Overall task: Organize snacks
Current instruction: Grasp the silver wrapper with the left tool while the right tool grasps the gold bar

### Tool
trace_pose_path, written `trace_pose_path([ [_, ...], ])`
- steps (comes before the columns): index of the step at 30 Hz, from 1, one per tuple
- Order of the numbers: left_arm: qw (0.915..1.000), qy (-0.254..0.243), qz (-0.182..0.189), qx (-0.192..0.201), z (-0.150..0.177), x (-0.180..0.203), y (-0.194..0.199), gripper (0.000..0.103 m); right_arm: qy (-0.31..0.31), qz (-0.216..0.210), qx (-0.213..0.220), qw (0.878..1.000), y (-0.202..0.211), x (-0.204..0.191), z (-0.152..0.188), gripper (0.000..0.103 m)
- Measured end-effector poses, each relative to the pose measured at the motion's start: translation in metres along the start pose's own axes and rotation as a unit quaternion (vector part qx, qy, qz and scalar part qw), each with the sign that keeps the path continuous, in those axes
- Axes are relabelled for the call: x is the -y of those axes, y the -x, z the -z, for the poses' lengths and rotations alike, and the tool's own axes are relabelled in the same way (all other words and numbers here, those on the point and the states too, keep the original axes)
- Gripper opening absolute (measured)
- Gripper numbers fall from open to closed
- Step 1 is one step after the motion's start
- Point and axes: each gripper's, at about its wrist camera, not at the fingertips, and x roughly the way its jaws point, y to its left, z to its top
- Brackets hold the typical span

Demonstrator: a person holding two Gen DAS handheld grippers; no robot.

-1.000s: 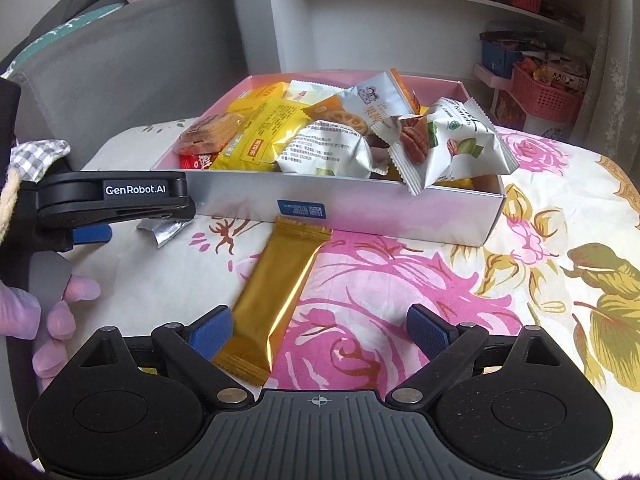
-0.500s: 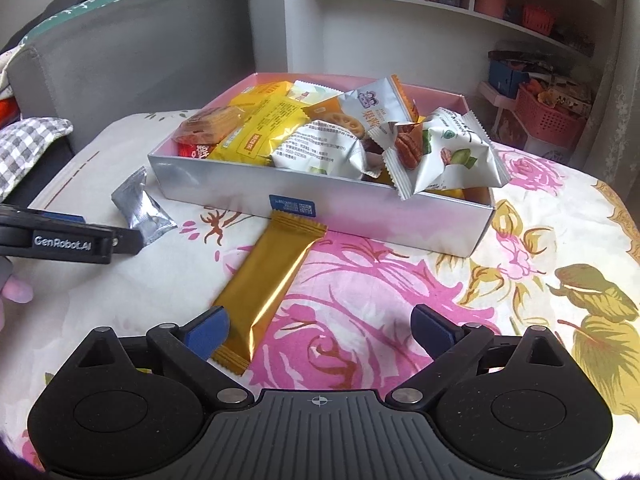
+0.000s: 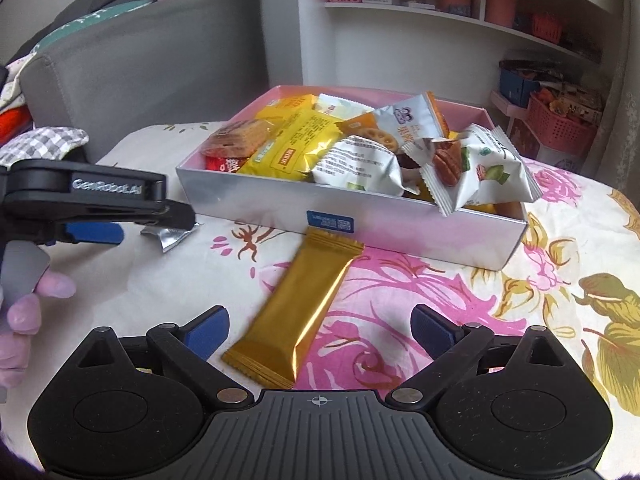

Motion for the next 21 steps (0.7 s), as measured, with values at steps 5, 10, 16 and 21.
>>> trace_pose_path([
  [5, 0.9982, -0.050, -0.028, 0.019, 0.002, 0.010, -0.004, 0.062, 0.022, 0.004, 0.003, 1.000, -0.010, -0.007, 0.002, 0.099],
  [10, 0.9970, -0.077, -0.007, 0.010, 0.003, 0.000, 0.003, 0.043, 0.034, -0.001, -0.004, 0.999, -0.009, 0.001, 0.004, 0.099],
  [16, 0.9940, -0.108, 0.019, 0.003, 0.007, -0.016, 0.012, 0.036, 0.001, 0.005, -0.009, 1.000, -0.003, 0.024, 0.004, 0.099],
  [21, 0.9943, -0.102, 0.029, 0.002, 0.009, -0.014, 0.012, 0.050, -0.025, -0.007, -0.003, 1.000, -0.007, 0.025, 0.000, 0.098],
])
